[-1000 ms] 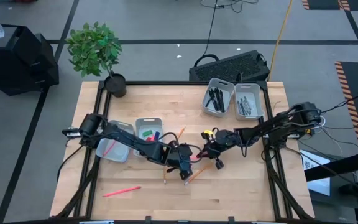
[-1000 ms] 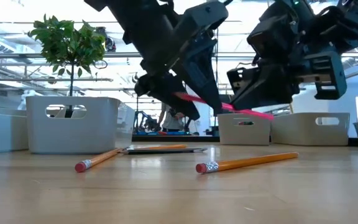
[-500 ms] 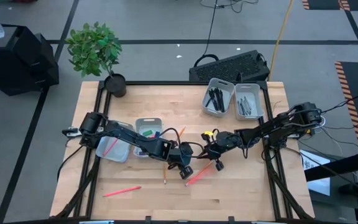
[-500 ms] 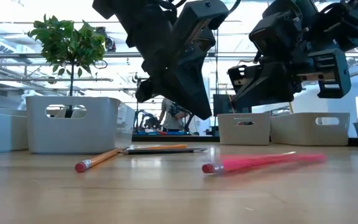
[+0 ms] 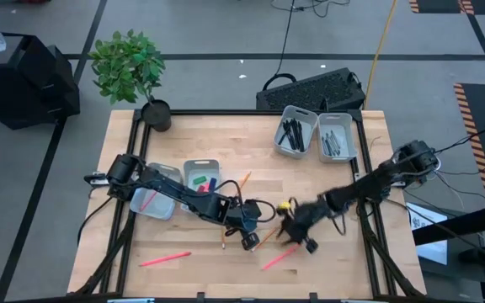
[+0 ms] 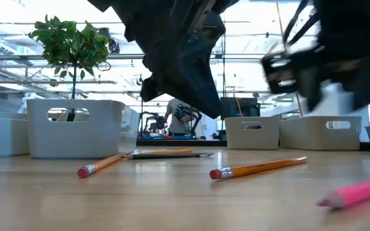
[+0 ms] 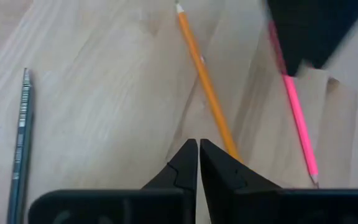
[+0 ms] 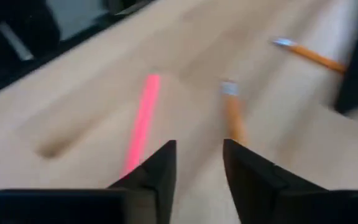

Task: Sort crayons/erasers/pens/pencils in bins
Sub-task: Put the pink pencil into the bottom left gray bin

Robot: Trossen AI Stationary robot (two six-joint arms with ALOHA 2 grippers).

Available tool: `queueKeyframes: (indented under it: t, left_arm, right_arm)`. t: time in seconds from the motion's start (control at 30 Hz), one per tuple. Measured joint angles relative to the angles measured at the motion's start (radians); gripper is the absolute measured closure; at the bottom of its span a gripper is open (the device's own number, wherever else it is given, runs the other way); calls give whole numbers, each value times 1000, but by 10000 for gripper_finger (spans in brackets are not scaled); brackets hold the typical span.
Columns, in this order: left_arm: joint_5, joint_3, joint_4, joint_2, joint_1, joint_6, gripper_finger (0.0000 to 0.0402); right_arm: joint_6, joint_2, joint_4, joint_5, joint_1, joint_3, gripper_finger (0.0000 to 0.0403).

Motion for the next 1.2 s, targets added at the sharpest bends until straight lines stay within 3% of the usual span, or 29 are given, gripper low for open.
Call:
queueKeyframes:
  t: [0.13, 0.3, 0.47, 0.77, 1.0, 1.2]
  left_arm:
    - [-8, 0, 33, 0, -7, 28, 380]
    - [-8, 0, 64, 0, -16, 45, 378]
    - [-21, 0, 88, 0, -34, 68, 337]
    - [-33, 0, 77, 0, -44, 36, 243]
    - [-23, 0, 75, 0, -58, 13, 232]
    - [-23, 0, 74, 0, -63, -9, 231]
  right_arm:
    - [82, 0, -16, 88, 128, 32, 246]
    - [190, 8, -39, 185, 204, 32, 238]
    - [208, 73, 24, 212, 258, 32, 247]
    - [236, 227, 251, 287, 266, 30, 250]
    - [238, 339, 427, 292, 283, 30, 250]
    - [264, 423, 528, 365, 286, 30, 251]
